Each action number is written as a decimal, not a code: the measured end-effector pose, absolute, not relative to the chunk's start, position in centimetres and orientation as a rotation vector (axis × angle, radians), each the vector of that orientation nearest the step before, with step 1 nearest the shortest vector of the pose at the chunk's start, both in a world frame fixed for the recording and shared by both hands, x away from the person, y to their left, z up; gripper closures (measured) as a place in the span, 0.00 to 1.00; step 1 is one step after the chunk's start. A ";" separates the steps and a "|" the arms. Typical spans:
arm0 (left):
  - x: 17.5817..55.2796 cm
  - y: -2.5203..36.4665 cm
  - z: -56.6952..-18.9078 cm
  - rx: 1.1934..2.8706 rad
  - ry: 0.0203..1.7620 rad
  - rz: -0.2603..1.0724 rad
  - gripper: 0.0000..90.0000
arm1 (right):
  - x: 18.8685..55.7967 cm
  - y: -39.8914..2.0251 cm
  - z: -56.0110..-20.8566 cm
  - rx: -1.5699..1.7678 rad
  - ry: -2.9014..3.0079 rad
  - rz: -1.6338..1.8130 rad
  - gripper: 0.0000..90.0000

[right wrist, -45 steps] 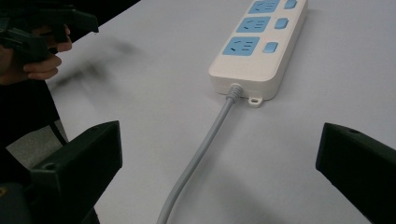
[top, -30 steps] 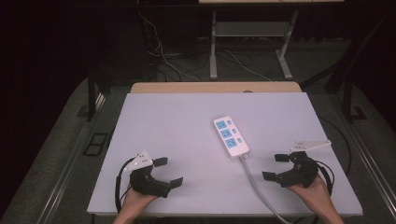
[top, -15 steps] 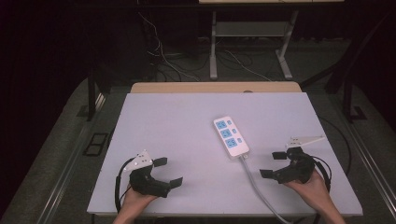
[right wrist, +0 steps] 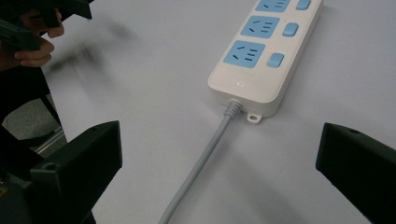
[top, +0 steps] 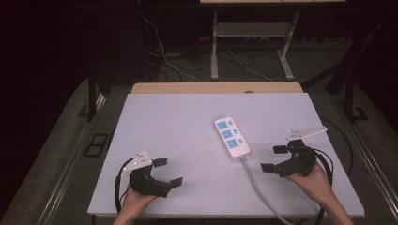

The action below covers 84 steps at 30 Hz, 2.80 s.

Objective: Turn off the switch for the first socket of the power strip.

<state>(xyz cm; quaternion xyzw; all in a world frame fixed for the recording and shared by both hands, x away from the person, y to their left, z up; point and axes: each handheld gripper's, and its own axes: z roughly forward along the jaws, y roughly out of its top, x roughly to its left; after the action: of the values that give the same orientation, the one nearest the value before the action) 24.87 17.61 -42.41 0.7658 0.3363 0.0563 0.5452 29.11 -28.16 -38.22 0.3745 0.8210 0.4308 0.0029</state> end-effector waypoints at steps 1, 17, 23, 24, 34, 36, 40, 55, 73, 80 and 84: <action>24.9 17.6 -42.4 1.819 0.796 0.135 0.00 | 29.2 -28.1 -38.1 1.167 2.579 1.346 0.00; 24.9 17.6 -42.4 1.817 0.790 0.134 0.00 | 30.9 -27.0 -36.3 1.121 2.602 1.319 0.00; 24.9 17.6 -42.4 1.816 0.789 0.133 0.00 | 31.8 -26.6 -35.6 1.106 2.605 1.316 0.00; 24.9 17.6 -42.4 1.817 0.788 0.133 0.00 | 32.0 -26.5 -35.6 1.105 2.608 1.321 0.00; 24.9 17.7 -42.4 1.810 0.792 0.126 0.00 | 33.7 -25.6 -35.1 1.099 2.632 1.311 0.00; 25.0 17.7 -42.4 1.810 0.794 0.126 0.00 | 34.0 -25.4 -35.1 1.096 2.633 1.315 0.00; 25.0 17.7 -42.4 1.809 0.793 0.126 0.00 | 34.7 -25.1 -35.1 1.105 2.629 1.327 0.00; 25.0 17.6 -42.4 1.806 0.792 0.120 0.00 | 36.9 -24.5 -35.7 1.166 2.628 1.291 0.00; 25.1 17.7 -42.5 1.807 0.785 0.116 0.00 | 39.1 -24.7 -37.6 1.270 2.605 1.265 0.29; 25.1 17.9 -42.5 1.801 0.794 0.121 0.00 | 39.5 -24.5 -38.2 1.294 2.596 1.251 0.53; 25.2 17.9 -42.5 1.805 0.796 0.121 0.00 | 39.6 -24.4 -38.4 1.298 2.584 1.240 0.65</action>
<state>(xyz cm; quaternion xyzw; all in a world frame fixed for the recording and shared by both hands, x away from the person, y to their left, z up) 25.17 17.92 -42.53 0.7625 0.3363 0.0509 0.5504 39.62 -24.45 -38.37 0.4126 0.8213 0.3940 -0.0025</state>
